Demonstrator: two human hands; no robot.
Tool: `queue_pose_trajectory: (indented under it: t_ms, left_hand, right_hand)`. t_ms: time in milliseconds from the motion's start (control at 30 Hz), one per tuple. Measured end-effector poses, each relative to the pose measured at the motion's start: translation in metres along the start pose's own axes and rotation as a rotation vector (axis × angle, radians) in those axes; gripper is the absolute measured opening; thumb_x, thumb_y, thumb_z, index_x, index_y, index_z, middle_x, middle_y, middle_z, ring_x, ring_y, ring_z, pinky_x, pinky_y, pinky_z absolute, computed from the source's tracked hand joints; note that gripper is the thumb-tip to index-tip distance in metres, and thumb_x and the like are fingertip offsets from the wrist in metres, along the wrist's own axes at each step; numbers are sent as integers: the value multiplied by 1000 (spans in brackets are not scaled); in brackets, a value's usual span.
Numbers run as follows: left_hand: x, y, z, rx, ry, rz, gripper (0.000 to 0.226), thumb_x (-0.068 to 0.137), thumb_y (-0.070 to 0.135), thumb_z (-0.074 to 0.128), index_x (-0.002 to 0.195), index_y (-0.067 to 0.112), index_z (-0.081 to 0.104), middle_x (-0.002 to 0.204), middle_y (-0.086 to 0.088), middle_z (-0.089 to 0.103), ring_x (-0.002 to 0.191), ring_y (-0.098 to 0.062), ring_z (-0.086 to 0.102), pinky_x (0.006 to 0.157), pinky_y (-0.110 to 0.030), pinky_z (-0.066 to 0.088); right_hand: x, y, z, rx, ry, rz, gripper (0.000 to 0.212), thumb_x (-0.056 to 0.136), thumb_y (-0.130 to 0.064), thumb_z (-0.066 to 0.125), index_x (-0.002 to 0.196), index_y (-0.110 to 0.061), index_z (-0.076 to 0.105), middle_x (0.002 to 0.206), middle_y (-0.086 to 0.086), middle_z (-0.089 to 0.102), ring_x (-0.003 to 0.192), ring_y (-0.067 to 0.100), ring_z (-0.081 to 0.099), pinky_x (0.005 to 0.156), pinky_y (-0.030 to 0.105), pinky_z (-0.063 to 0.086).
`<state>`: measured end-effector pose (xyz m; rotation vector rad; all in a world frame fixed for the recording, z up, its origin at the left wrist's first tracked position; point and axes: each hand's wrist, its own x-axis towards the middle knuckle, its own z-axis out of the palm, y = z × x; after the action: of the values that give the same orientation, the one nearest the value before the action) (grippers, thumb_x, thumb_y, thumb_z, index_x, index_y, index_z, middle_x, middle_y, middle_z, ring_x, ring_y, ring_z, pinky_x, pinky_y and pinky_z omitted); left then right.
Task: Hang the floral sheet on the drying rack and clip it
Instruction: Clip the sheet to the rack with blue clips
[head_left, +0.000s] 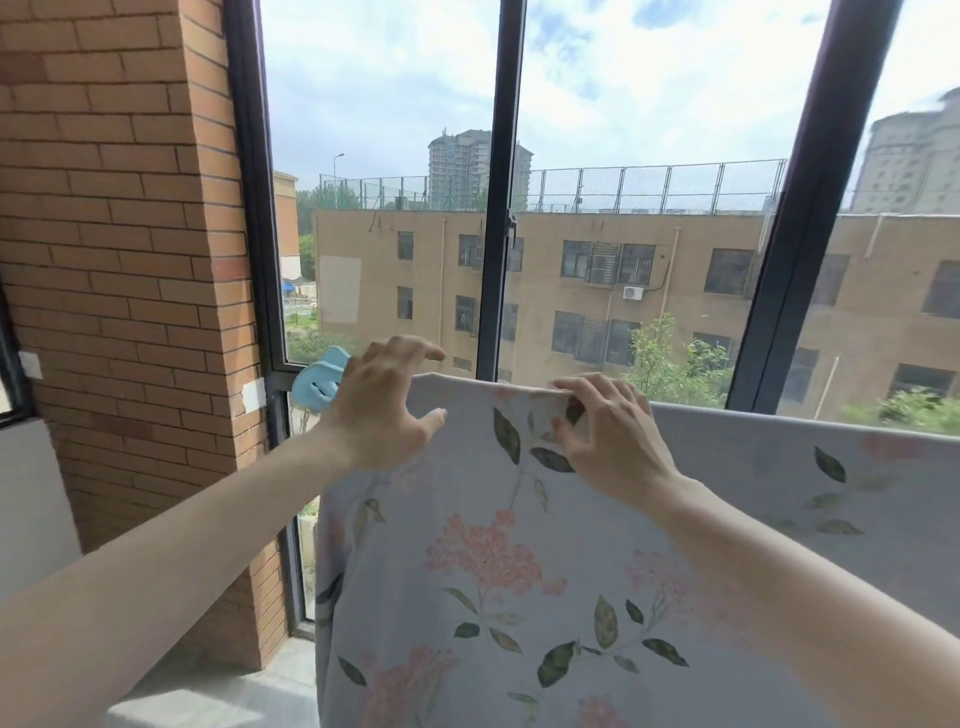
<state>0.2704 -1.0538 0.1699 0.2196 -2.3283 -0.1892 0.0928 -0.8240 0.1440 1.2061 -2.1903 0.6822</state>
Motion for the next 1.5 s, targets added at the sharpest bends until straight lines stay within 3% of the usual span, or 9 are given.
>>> queue_pose_trajectory:
  t_ms: [167,267,333,400,567,700,833,1100,1500]
  left_hand:
    - [24,44,32,27,-233,72,63,86,46,72,142,31,47,144,8,52,135,-19,45,116,-40,33]
    - [50,80,57,30,-387,106,60,87,49,69,140,31,49,138,7,57,123,-20,54,106,-40,45]
    - [67,109,73,24,-453,101,48,85,52,69,126,31,55,120,6,65,104,-20,62,88,-37,54]
    - [79,134,87,64,-467,126,36,85,53,66,111,31,58,100,5,64,89,-18,61,74,-34,51]
    - [99,180,118,109,-484,168,23,86,46,61,75,28,53,86,5,61,78,-17,57,66,-32,45]
    - [113,192,130,53,-500,91,25,84,40,60,69,20,59,76,3,63,71,-18,58,59,-29,46]
    - [126,193,138,63,-471,66,25,85,35,60,68,16,59,71,0,64,62,-20,54,56,-30,43]
    - [161,188,163,76,-378,-1,26,87,35,63,66,23,55,73,3,60,66,-18,56,58,-31,39]
    - [214,198,196,113,-353,-35,18,88,35,61,73,26,59,81,-1,63,73,-19,57,61,-32,44]
  right_hand:
    - [-43,74,-47,-75,64,173,46,97,-36,65,141,-29,54,140,-6,56,132,20,43,115,36,26]
    - [-59,120,-85,-180,25,304,48,94,-42,66,138,-28,57,138,-4,59,133,24,45,115,41,27]
    - [-67,152,-116,-248,-52,382,45,90,-45,66,132,-30,60,131,-4,64,129,25,50,113,43,28]
    - [-72,182,-144,-320,-170,446,36,85,-46,64,118,-31,63,118,-3,67,116,27,56,104,43,33]
    - [-89,248,-196,-449,-299,603,16,82,-37,58,94,-29,65,103,1,67,97,30,59,82,38,44]
    - [-84,284,-208,-391,-336,557,22,83,-38,58,74,-18,62,77,-1,65,75,21,59,66,36,46]
    - [-68,310,-202,-198,-275,497,28,78,-30,58,67,-6,49,57,-5,49,57,16,42,56,34,36]
    - [-35,357,-179,-114,-143,355,29,75,-24,60,61,-12,38,53,-7,37,56,15,33,55,34,31]
    - [2,402,-171,-118,-103,315,32,79,-23,63,57,-16,42,58,-3,49,59,17,42,55,33,36]
